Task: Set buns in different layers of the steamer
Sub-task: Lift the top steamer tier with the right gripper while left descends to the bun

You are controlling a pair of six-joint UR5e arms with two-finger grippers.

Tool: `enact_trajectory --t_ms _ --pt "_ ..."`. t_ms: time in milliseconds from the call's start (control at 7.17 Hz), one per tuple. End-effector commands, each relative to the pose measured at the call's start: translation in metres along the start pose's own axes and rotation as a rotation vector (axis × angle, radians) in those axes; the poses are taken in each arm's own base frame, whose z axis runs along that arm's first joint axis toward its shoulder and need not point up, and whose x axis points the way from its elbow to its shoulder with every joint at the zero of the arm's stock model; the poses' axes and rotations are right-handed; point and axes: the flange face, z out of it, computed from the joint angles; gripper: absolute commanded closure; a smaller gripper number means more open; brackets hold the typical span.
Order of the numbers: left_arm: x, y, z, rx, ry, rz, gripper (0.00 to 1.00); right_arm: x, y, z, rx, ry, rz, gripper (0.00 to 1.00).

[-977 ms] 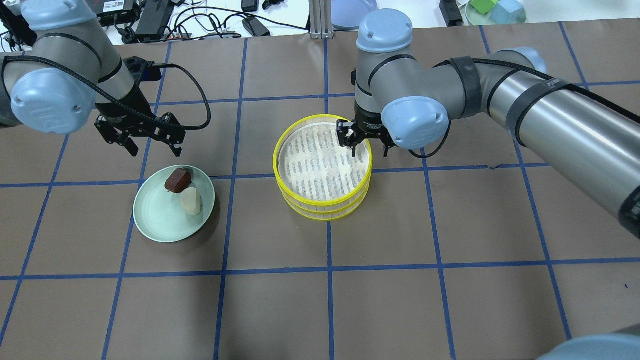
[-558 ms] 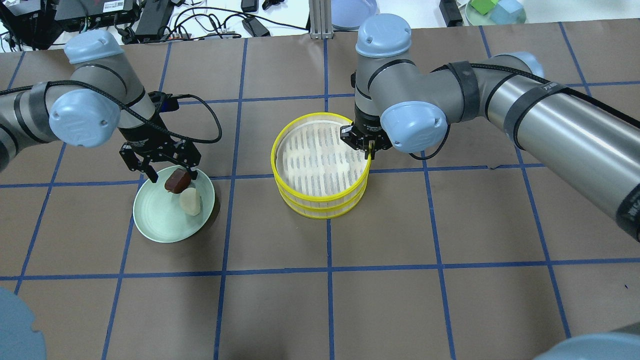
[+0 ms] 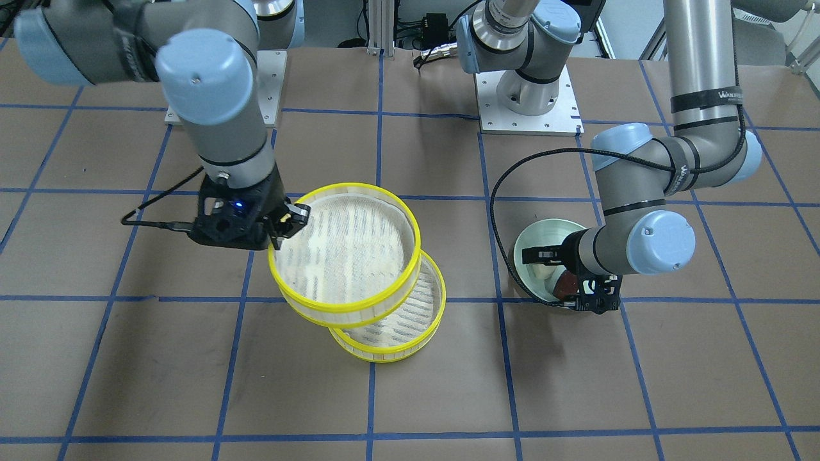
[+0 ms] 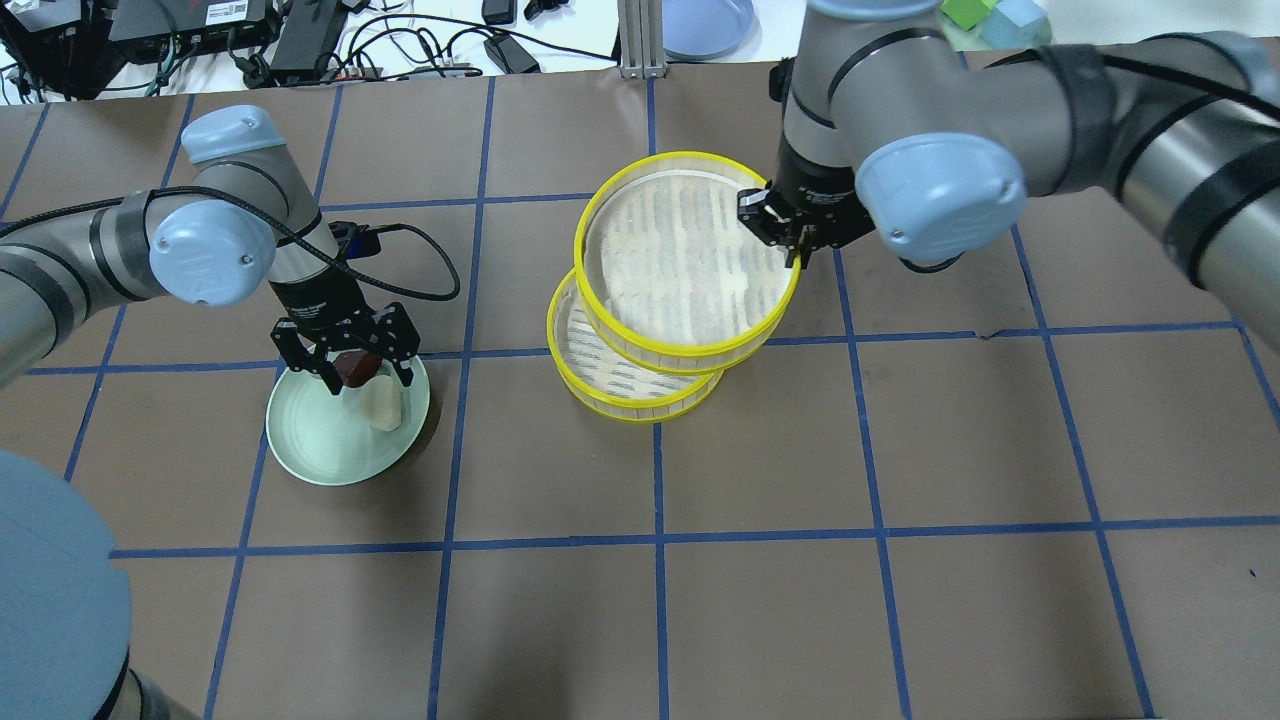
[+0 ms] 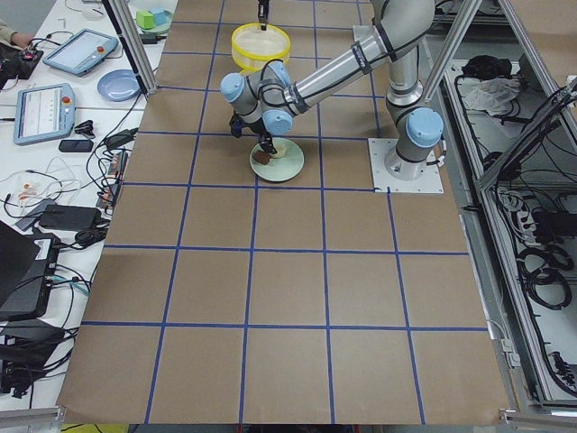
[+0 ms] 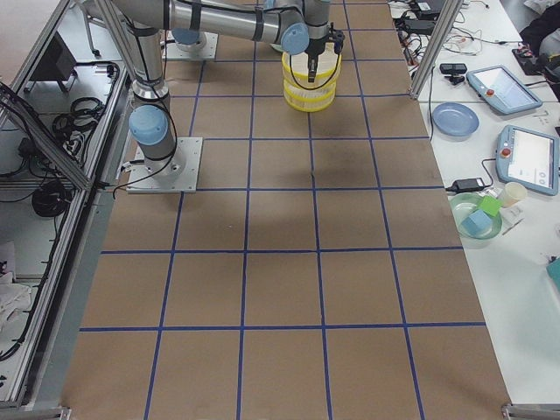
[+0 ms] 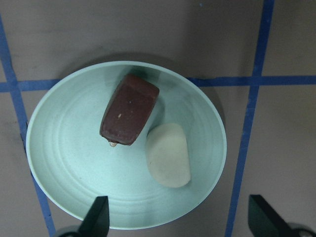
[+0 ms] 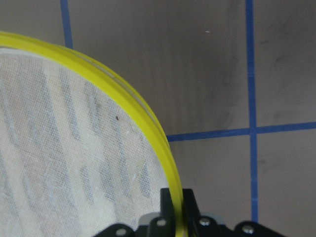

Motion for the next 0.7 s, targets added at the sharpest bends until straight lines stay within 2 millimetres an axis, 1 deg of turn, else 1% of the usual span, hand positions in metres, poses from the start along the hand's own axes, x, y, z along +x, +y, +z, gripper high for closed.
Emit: enact_trajectory --t_ms 0,140,279,419,558 --pt "-0.001 -0.008 0.015 -0.032 0.003 -0.032 0.60 0.079 0.025 -0.083 -0.011 0.012 0.019 1.00" --pt "-0.002 -0.007 0.016 -0.037 0.001 -0.037 1.00 0.091 0.048 -0.114 0.017 0.038 0.025 1.00" --pt "-0.002 -0.007 0.015 -0.037 0.003 -0.038 1.00 0.099 0.063 -0.127 -0.002 0.105 0.022 1.00" --pt "-0.002 -0.009 0.011 -0.030 0.002 -0.038 1.00 0.099 0.071 -0.132 -0.012 0.101 0.020 1.00" --pt "-0.002 -0.007 0.002 -0.007 -0.001 -0.035 1.00 0.100 0.071 -0.132 -0.015 0.105 0.003 1.00"
